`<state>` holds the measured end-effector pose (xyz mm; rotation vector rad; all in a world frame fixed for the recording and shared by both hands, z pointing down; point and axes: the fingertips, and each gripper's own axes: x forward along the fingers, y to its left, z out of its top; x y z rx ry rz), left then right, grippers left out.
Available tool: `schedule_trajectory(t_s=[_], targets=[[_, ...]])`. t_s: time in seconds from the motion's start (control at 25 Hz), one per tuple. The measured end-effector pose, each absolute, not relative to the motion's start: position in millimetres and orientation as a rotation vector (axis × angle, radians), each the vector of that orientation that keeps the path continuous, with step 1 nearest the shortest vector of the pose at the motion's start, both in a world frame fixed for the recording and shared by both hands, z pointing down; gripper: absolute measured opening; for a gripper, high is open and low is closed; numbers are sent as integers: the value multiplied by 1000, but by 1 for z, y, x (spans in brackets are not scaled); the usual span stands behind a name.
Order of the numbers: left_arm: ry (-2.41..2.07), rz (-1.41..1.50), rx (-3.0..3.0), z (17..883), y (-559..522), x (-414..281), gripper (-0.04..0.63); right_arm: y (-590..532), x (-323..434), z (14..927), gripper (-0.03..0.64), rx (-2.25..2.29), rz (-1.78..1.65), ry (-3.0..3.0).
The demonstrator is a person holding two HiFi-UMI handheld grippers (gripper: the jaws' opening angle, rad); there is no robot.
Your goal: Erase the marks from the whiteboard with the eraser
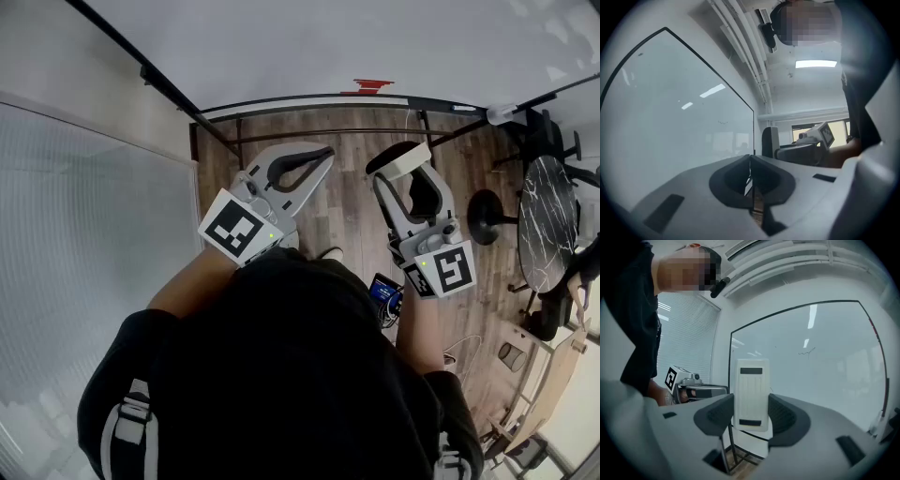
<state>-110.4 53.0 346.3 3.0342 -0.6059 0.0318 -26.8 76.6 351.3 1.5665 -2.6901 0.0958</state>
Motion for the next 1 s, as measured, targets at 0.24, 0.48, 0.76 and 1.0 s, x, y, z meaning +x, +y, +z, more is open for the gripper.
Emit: schedule_trajectory(t_s=[0.24,0.48,0.76,1.0], targets=[[-621,26,3031,349,60,-104,5,83,-25,353,225,1551,90,-2709],[-638,5,3025,345,78,-94,5,99,-17,353,227,1548,161,-2754],[-648,21,3049,341,103,-72,5,123,4,346,227,1547,64,-2731],[-680,31,3064,331,123,-45,6,144,30,336,227,1552,-20,-2705]])
